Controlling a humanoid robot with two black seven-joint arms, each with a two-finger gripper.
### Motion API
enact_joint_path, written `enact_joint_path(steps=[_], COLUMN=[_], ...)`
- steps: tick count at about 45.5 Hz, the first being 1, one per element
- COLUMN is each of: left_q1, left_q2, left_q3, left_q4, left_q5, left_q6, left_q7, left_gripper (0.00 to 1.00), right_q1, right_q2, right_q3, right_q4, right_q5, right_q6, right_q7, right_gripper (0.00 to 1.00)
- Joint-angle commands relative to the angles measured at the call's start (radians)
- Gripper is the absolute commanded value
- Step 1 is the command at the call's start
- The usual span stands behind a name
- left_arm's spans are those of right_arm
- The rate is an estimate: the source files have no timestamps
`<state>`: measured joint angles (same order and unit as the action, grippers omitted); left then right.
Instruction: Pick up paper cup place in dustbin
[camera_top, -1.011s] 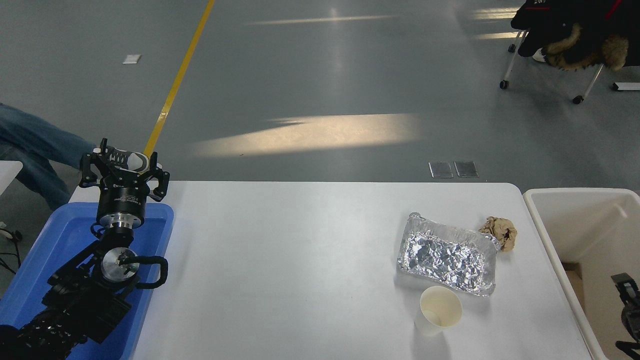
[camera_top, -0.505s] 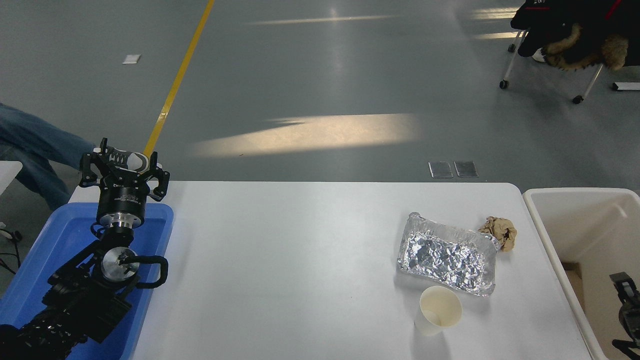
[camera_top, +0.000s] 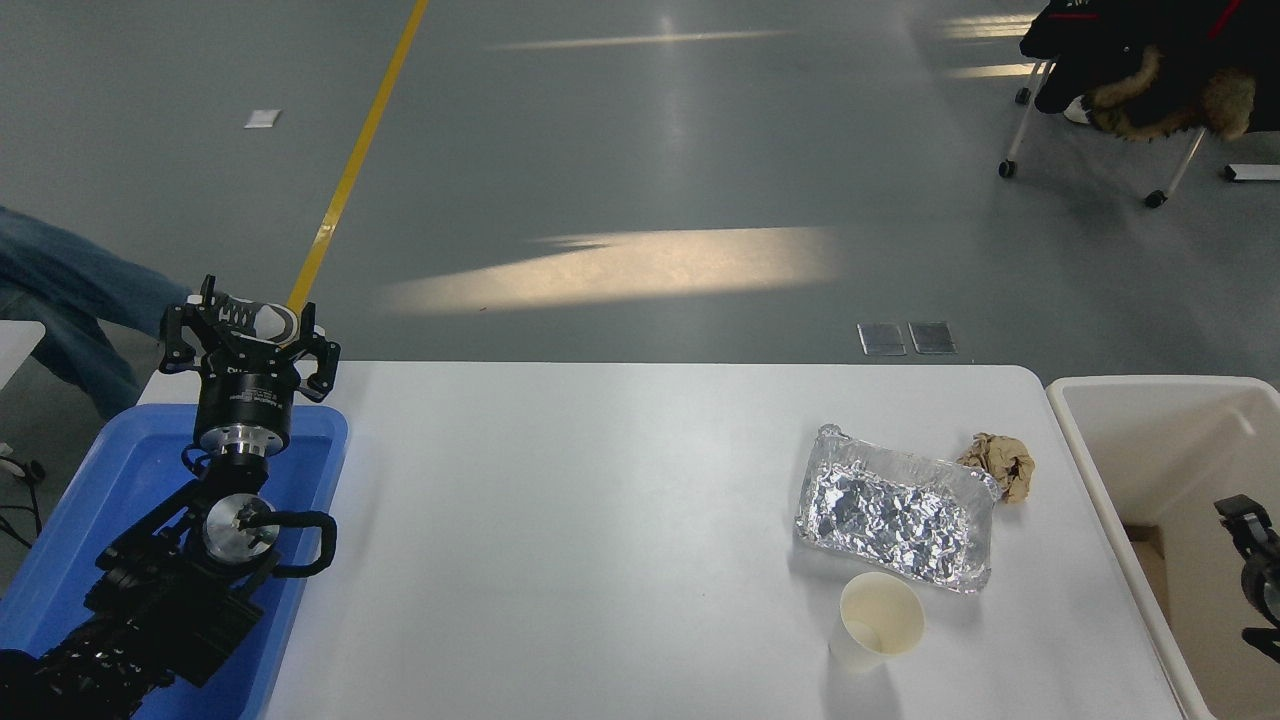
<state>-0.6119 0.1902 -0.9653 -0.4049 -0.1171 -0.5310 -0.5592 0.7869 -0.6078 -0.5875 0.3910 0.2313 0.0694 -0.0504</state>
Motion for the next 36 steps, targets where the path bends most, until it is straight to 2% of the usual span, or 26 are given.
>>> enact_joint_path(steps=[1,5,12,17,21,27,32,36], left_q1=[0.000,0.000,0.000,0.000,0.000,0.000,0.001,0.001], left_q2=[0.000,0.000,0.000,0.000,0.000,0.000,0.000,0.000], left_q3=[0.000,0.000,0.000,0.000,0.000,0.000,-0.001,-0.001], left_q4=[0.000,0.000,0.001,0.000,0.000,0.000,0.001,0.001], left_q5=[0.001,0.001,0.001,0.001,0.001,-0.001,-0.001,-0.003], left_q6=[0.000,0.000,0.000,0.000,0.000,0.000,0.000,0.000], left_q7=[0.001,0.001,0.001,0.001,0.001,0.001,0.001,0.001], left_gripper=[0.99,0.99,0.99,0.99,0.99,0.99,0.99,0.99], right_q1=[0.294,0.426,0.820,1.072,1.241,1.436,1.564,1.675], right_q2=[-0.220,-0.240,-0.216,-0.107,0.064,0.258,0.339,0.375], right_q3=[-0.077,-0.201,-0.561,-0.779,-0.929,-0.979,-0.950,-0.899], right_q4=[0.425,0.491,0.702,0.877,1.044,1.278,1.351,1.354], right_q5=[-0.167,-0.234,-0.242,-0.239,-0.233,-0.188,-0.142,-0.057], right_q6=[0.006,0.009,0.010,0.010,0.010,0.021,0.131,0.291], right_q7=[-0.003,-0.002,0.000,0.004,0.007,0.009,0.009,0.009], right_gripper=[1.00,1.00,1.00,1.00,1.00,1.00,1.00,1.00])
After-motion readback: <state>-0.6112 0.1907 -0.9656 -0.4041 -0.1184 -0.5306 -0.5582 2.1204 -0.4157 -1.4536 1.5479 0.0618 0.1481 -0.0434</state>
